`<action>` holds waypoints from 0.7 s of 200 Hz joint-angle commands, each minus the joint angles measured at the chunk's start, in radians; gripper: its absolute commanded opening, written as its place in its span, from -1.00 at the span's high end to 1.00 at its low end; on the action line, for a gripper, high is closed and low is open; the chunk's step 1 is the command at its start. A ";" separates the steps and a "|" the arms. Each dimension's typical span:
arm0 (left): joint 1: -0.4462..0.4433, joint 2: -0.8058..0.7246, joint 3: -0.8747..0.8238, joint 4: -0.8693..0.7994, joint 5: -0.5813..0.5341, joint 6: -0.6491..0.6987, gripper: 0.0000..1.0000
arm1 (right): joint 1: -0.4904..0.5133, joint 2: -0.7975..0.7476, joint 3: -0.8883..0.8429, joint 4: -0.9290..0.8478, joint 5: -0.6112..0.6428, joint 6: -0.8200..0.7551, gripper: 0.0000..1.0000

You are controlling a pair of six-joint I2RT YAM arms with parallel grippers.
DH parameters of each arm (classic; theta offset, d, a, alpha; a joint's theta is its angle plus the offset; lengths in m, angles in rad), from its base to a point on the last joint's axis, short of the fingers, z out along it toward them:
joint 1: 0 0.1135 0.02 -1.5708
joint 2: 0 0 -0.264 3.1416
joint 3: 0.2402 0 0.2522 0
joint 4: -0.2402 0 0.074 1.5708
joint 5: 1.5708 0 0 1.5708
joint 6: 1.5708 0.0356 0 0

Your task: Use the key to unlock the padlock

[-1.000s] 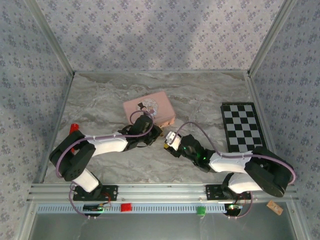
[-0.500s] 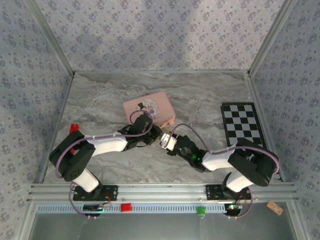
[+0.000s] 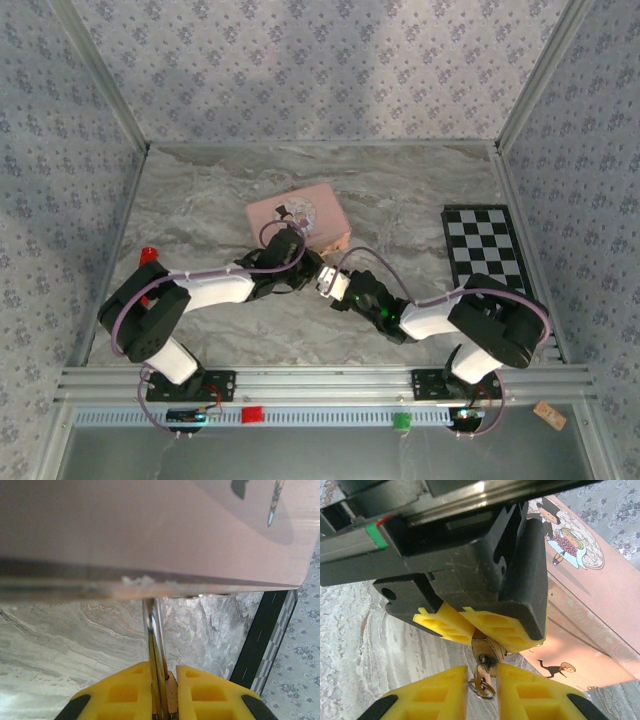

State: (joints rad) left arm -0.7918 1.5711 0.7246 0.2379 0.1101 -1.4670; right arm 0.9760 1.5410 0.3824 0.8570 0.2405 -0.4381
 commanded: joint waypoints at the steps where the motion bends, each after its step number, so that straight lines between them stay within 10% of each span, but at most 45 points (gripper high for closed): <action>1: 0.007 -0.008 0.006 0.008 0.029 0.002 1.00 | 0.000 0.010 0.009 0.011 0.016 0.009 0.62; 76: 0.005 -0.010 0.007 0.038 0.044 0.010 1.00 | -0.032 0.014 0.031 0.022 0.043 0.140 0.81; 140: 0.002 0.003 0.009 0.075 0.065 0.022 1.00 | -0.125 -0.042 0.125 -0.156 -0.055 0.560 1.00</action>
State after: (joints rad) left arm -0.7715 1.5791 0.7246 0.2737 0.1055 -1.4643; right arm 0.9119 1.5402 0.4446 0.7696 0.1654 -0.1070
